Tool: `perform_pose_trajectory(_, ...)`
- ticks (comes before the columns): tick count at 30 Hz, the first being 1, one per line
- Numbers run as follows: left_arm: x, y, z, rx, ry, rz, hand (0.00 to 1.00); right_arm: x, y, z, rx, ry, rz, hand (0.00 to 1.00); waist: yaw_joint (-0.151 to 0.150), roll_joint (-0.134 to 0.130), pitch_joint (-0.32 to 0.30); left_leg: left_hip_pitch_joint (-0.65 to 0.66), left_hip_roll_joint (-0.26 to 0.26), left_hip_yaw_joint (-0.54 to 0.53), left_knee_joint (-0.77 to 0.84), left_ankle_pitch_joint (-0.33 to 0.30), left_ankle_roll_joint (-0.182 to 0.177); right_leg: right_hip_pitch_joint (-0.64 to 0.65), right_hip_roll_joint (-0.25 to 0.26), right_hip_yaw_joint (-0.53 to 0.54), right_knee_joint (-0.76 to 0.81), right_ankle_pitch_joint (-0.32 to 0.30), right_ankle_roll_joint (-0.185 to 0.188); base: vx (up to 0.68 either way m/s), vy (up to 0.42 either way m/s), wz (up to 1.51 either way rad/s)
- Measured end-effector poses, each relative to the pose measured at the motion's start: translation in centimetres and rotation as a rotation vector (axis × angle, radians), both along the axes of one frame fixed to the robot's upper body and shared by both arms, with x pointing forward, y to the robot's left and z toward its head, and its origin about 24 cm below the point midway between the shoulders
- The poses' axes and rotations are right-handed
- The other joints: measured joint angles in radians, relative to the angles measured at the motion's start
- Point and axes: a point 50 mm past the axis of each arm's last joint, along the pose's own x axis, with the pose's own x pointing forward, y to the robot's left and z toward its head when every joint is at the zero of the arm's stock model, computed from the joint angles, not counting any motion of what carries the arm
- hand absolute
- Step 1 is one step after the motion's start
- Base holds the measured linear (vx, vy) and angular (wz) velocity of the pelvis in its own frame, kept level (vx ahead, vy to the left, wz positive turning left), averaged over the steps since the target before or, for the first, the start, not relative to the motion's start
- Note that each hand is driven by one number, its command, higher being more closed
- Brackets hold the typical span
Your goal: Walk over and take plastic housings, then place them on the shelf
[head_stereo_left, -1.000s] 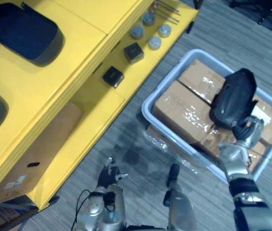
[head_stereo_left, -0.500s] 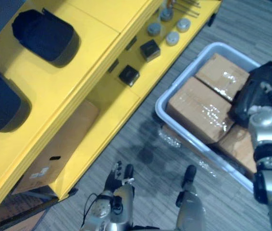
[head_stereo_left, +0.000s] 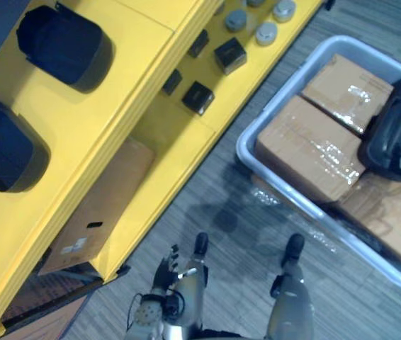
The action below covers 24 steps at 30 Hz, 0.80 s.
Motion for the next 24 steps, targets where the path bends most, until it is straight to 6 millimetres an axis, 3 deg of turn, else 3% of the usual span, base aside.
perform_pose_trajectory(11,0.2,-0.1,0.2,-0.022,-0.013,0.013,0.0,0.3,-0.3,-1.3,0.1,0.079,0.11,0.0,0.004,0.007,0.014,-0.009,-0.002,-0.002,0.002,0.001,0.001,-0.015,-0.003,0.001,0.018,-0.005,-0.002,0.0,0.0,0.0)
perform_pose_trajectory(24,0.6,-0.8,0.7,-0.027,-0.037,-0.01,0.0,-0.1,-0.7,-3.0,0.162,0.196,0.114,0.0,0.016,0.007,0.014,-0.026,-0.014,-0.019,0.001,0.002,0.002,-0.037,-0.019,-0.007,0.055,-0.031,0.002,0.01,0.008,0.05)
